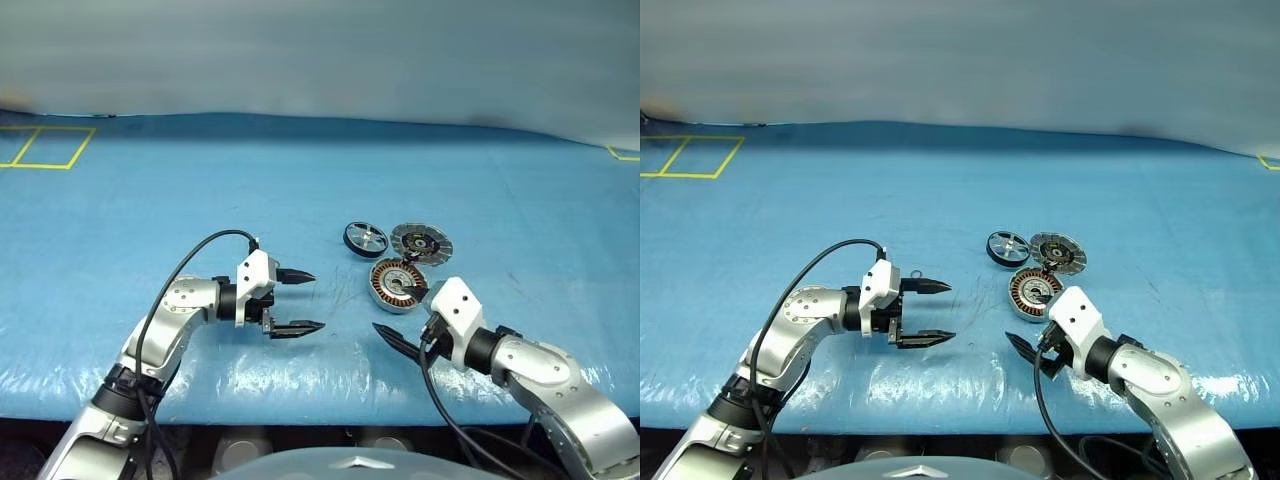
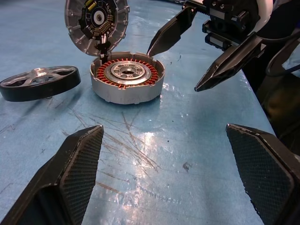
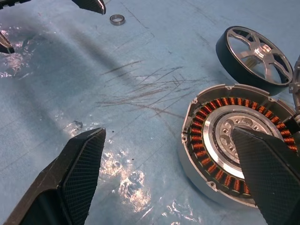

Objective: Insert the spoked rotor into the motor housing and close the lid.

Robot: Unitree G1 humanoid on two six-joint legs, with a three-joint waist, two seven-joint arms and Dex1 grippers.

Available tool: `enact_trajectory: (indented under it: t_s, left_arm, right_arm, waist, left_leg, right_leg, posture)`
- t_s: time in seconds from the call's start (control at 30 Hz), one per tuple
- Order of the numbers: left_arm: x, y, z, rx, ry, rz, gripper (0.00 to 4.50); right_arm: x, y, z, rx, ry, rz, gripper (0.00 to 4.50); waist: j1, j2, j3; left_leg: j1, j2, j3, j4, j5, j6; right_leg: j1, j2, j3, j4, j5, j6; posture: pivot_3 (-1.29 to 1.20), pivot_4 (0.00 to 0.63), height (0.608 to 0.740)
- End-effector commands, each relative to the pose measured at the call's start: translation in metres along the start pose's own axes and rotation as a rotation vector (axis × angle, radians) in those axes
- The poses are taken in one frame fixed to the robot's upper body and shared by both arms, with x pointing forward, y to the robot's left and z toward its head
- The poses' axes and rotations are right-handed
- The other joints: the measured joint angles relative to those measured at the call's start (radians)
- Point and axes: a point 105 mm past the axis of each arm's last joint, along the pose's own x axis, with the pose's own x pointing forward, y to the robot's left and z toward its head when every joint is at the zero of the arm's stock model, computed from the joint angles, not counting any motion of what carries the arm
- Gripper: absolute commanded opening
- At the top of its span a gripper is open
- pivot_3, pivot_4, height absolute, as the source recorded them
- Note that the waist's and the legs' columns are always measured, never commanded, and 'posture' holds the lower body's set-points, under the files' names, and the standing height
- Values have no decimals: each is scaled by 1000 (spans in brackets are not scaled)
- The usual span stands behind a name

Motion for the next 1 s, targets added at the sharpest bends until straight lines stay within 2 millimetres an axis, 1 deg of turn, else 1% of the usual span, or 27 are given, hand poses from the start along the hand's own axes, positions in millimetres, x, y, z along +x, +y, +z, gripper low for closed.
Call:
enact_trajectory:
  t_s: [0.03,0.2,0.43,0.6,0.77,1.0]
  left_arm:
    - [-3,3,5,39,-11,16,4455]
    - [-3,6,5,52,-17,47,4455]
    - [-7,8,3,53,-11,69,4455]
    - [-7,7,2,47,-10,72,4455]
    - [-6,7,2,44,-12,76,4455]
    - [-4,8,-1,46,-8,90,4455]
  right_arm:
    - [-2,-1,13,-31,-60,-2,4500]
    - [-2,-1,14,-28,-78,-1,4500]
    - [-1,-10,12,-48,-66,-50,4500]
    - [0,-12,10,-58,-56,-53,4500]
    - [3,-13,9,-101,-20,-36,4500]
    - [14,-18,11,-205,62,23,4500]
  waist:
    - [0,0,0]
    - [0,0,0]
    - [0,0,0]
    - [0,0,0]
    - [0,0,0]
    - [-1,0,0]
  left_leg:
    - [0,0,0,0,0,0]
    - [0,0,0,0,0,0]
    - [0,0,0,0,0,0]
    - [0,0,0,0,0,0]
    - [0,0,0,1,0,0]
    - [0,0,0,1,0,0]
  right_leg:
    - [0,0,0,0,0,0]
    - [0,0,0,0,0,0]
    - [0,0,0,0,0,0]
    - [0,0,0,0,0,0]
    - [0,0,0,0,0,0]
    - [0,0,0,0,0,0]
  posture:
    - [0,150,740]
    - [0,150,740]
    - [0,150,740]
    - [0,150,740]
    - [0,150,740]
    - [0,150,740]
